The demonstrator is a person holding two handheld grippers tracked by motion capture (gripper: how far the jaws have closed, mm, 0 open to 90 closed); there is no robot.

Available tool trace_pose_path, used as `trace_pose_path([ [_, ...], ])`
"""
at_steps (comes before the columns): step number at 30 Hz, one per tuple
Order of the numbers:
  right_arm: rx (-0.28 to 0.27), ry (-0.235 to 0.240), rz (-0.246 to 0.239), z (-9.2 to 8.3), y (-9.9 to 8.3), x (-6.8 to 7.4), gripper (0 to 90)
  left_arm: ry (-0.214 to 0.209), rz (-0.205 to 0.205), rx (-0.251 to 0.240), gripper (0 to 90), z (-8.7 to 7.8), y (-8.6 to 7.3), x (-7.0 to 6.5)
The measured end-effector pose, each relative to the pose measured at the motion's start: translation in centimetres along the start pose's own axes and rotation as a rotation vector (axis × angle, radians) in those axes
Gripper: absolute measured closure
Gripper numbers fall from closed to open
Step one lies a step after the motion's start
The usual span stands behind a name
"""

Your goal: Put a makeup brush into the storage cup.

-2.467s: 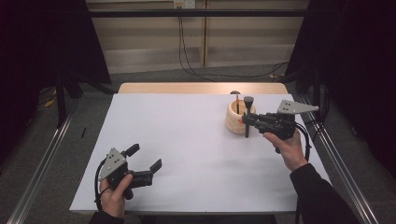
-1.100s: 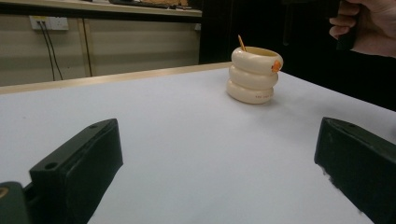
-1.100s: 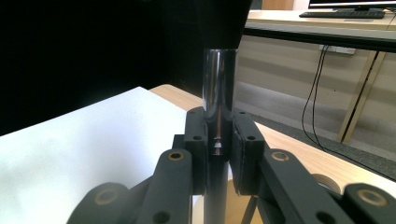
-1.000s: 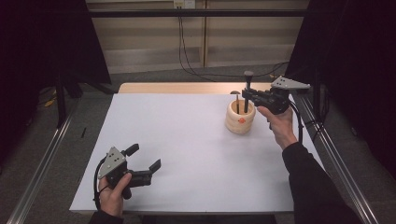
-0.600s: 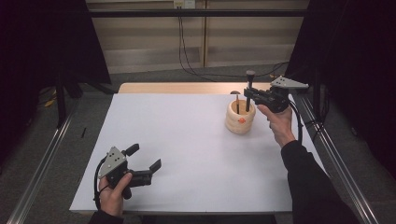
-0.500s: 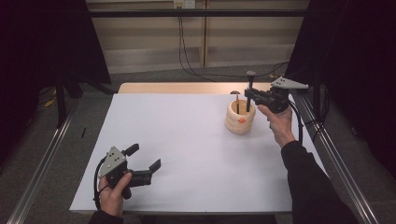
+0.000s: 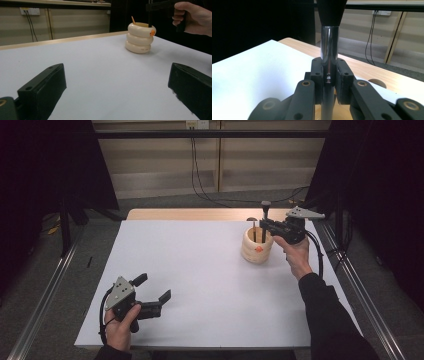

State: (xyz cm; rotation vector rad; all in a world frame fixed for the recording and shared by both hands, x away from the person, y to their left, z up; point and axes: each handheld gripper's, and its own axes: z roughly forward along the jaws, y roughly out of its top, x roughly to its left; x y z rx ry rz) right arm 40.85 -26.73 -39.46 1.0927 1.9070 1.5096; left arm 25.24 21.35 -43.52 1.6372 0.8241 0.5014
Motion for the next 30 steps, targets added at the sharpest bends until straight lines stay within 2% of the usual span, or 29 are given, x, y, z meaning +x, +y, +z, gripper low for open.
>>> trace_pose_path([
  [11, 0.024, -0.004, 0.017, 0.4, -1.7, -0.3, 79.1, 0.008, 0.009, 0.001, 1.2, -0.1, 0.0, 0.1],
  [15, 0.021, -0.001, 0.018, 0.5, -1.9, -0.2, 79.1, -0.001, 0.004, -0.001, 1.3, 0.0, 0.0, 0.1],
  [21, 0.028, 0.0, 0.02, 0.7, -2.5, -0.2, 79.1, 0.016, 0.011, -0.001, 1.2, -0.1, 0.0, 0.1],
  [30, 0.027, 0.0, 0.033, 0.9, -2.9, -0.5, 78.6, 0.008, 0.006, -0.005, 1.2, -0.1, 0.0, 0.2],
])
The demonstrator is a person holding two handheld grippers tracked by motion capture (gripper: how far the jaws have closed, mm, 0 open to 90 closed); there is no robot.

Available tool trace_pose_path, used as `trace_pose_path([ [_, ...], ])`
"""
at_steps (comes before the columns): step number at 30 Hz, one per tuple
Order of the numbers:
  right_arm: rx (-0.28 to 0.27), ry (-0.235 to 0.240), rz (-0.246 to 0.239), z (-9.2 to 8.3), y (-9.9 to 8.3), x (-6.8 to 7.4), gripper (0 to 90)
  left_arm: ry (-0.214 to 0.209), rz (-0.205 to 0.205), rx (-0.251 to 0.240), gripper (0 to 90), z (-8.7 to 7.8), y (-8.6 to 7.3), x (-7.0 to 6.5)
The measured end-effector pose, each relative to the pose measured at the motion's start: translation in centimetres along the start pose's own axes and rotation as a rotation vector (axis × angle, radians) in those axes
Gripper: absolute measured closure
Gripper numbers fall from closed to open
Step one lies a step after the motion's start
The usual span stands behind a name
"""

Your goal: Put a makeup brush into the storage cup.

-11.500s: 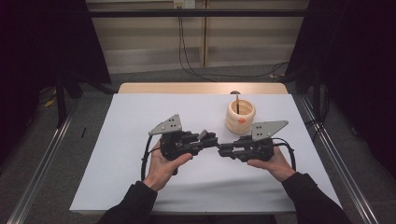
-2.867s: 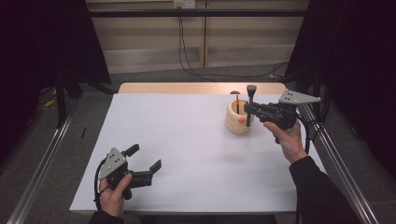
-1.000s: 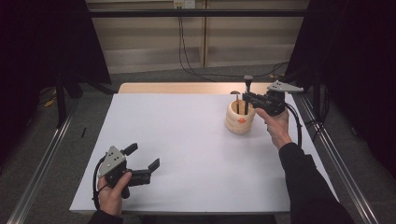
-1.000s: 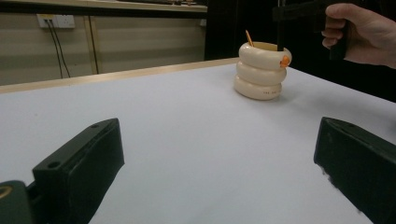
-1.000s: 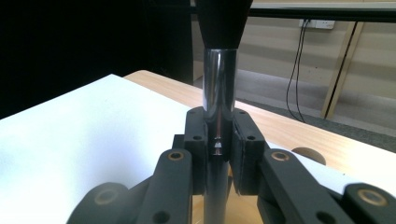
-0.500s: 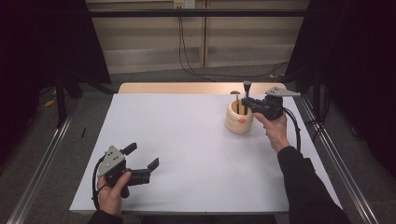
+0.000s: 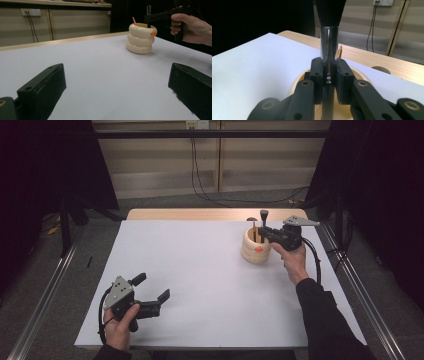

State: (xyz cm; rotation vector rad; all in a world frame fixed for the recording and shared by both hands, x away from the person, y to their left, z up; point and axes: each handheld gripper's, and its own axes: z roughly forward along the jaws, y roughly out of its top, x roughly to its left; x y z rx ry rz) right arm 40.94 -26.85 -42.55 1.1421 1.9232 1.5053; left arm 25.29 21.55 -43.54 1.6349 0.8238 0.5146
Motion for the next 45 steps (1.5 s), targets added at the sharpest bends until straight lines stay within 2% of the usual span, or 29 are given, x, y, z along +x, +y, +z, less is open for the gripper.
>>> trace_pose_path([
  [8, 0.002, -0.008, 0.004, -0.1, -0.05, -0.21, 75.8, -0.006, 0.004, -0.006, 1.2, -0.04, 0.03, 0.05],
  [14, 0.011, -0.013, 0.008, -0.05, -0.21, -0.34, 73.3, 0.007, 0.01, -0.003, 1.2, -0.11, 0.03, 0.13],
  [17, 0.007, -0.026, 0.008, -0.13, -0.13, -0.36, 65.2, 0.007, 0.01, -0.004, 1.2, -0.11, 0.03, 0.12],
  [20, 0.009, -0.029, 0.003, -0.15, -0.09, -0.31, 52.7, 0.004, 0.014, -0.004, 1.2, -0.11, 0.05, 0.1],
  [22, 0.012, -0.033, 0.009, -0.12, -0.13, -0.29, 39.1, 0.003, 0.013, -0.005, 1.2, -0.11, 0.05, 0.07],
  [26, 0.01, -0.04, 0.012, -0.11, -0.16, -0.26, 22.5, 0.002, 0.014, -0.005, 1.2, -0.13, 0.04, 0.08],
  [30, 0.003, -0.058, 0.008, -0.15, -0.08, -0.17, 11.2, 0.004, 0.013, -0.007, 1.1, -0.11, 0.05, 0.01],
  [35, -0.015, -0.056, 0.008, -0.31, 0.08, -0.2, 2.4, 0.001, 0.022, -0.001, 1.0, -0.13, 0.05, 0.0],
  [38, -0.017, -0.048, 0.006, -0.5, 0.09, -0.34, 0.2, -0.006, 0.02, -0.006, 1.0, -0.13, 0.06, -0.04],
  [45, -0.005, -0.035, 0.0, -0.77, 0.16, -0.3, 1.0, 0.001, 0.03, -0.01, 0.9, -0.02, 0.13, -0.08],
])
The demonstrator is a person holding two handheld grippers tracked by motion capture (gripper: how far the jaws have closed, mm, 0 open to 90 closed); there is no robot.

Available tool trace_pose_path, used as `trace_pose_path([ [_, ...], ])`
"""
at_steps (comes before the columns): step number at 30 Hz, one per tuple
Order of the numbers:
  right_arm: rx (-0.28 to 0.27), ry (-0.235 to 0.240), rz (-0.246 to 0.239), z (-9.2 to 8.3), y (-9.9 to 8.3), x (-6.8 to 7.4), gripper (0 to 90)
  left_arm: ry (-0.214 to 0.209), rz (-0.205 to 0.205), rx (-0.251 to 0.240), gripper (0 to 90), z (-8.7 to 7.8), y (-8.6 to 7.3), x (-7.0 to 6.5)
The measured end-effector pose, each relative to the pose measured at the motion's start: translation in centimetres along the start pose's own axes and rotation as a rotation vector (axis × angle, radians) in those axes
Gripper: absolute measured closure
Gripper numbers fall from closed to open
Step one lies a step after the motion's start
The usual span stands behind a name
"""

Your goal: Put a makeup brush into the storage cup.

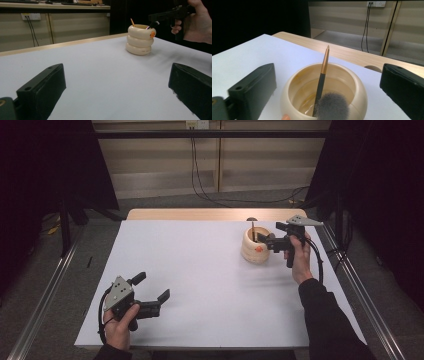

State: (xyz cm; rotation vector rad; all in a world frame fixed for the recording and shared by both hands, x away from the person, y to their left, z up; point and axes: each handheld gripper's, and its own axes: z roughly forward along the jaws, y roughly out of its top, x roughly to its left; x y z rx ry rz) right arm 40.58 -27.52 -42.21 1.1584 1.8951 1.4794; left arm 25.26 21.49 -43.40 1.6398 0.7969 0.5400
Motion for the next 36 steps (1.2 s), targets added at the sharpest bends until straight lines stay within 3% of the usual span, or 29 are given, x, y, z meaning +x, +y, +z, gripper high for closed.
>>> trace_pose_path([
  [4, -0.007, -0.007, -0.001, -0.2, 0.1, 0.2, 0.4, 0.0, -0.009, -0.005, 1.0, 0.1, 0.0, 0.1],
  [7, -0.022, -0.089, -0.031, -0.4, 0.2, 0.6, 2.3, 0.0, -0.012, -0.005, 1.0, 0.1, 0.0, 0.2],
  [15, -0.035, -0.087, -0.015, -1.5, 0.2, 0.7, 0.2, 0.007, -0.027, -0.005, 1.3, 0.0, -0.1, 0.5],
  [17, -0.048, -0.107, -0.032, -1.8, 0.2, 0.8, 0.0, 0.008, -0.04, -0.006, 1.3, 0.0, -0.2, 0.6],
  [21, -0.062, -0.122, -0.039, -2.6, 0.1, 0.9, 0.3, 0.001, -0.03, -0.006, 1.3, -0.1, -0.2, 0.6],
  [23, -0.073, -0.137, -0.037, -2.9, 0.0, 1.0, 0.0, 0.016, -0.038, -0.007, 1.3, -0.2, -0.2, 0.4],
  [29, -0.087, -0.138, -0.051, -3.7, -0.1, 1.6, 0.0, 0.02, -0.024, -0.001, 1.4, -0.4, -0.2, 0.4],
  [36, -0.087, -0.15, -0.048, -4.4, -0.8, 2.2, 0.0, 0.01, -0.037, -0.012, 1.3, -0.5, -0.1, 0.4],
])
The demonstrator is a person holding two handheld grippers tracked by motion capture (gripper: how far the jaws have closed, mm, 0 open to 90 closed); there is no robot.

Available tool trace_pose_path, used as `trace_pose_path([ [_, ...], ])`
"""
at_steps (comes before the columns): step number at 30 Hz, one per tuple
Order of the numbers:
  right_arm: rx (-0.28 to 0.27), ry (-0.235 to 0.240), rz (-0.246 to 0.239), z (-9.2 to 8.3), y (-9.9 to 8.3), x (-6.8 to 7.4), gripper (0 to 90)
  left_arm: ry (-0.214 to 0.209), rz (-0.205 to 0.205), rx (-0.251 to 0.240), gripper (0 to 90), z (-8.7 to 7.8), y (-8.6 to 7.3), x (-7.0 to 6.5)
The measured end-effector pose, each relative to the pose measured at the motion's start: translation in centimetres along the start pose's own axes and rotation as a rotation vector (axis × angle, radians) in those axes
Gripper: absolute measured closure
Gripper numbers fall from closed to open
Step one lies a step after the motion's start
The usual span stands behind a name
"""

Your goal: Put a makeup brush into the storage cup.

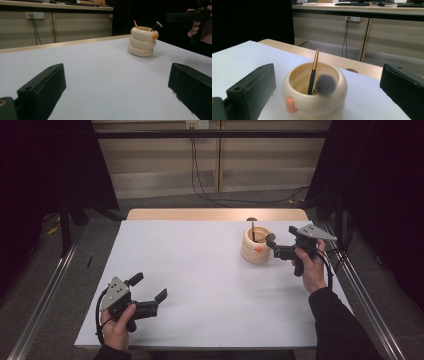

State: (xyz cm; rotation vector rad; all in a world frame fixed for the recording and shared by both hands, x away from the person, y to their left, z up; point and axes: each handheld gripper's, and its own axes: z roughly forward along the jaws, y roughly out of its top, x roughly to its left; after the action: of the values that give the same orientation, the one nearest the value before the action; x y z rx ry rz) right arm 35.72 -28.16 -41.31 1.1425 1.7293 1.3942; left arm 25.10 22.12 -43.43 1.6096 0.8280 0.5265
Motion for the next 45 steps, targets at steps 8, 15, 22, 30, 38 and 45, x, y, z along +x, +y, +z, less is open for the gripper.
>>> trace_pose_path([
  [8, 0.003, -0.004, 0.0, -1.5, -0.6, 0.8, 0.0, -0.005, 0.001, -0.003, 1.3, 0.1, 0.1, -0.1],
  [15, -0.007, -0.005, 0.02, -3.0, -1.2, 1.1, 0.1, 0.005, 0.002, 0.0, 1.3, 0.0, 0.0, 0.0],
  [22, -0.017, -0.022, 0.001, -4.8, -1.5, 1.4, 0.0, 0.005, 0.001, -0.004, 1.3, -0.1, 0.1, -0.1],
  [30, -0.045, -0.036, 0.017, -7.0, -2.4, 2.4, 0.0, 0.006, -0.009, -0.018, 1.1, -0.1, 0.0, 0.1],
  [38, -0.053, -0.02, 0.007, -8.8, -3.1, 3.0, 0.0, 0.01, -0.012, -0.015, 1.1, -0.2, -0.1, 0.0],
  [45, -0.032, -0.024, -0.007, -10.0, -4.4, 3.5, 0.0, 0.02, 0.002, -0.007, 1.1, -0.5, -0.1, -0.1],
])
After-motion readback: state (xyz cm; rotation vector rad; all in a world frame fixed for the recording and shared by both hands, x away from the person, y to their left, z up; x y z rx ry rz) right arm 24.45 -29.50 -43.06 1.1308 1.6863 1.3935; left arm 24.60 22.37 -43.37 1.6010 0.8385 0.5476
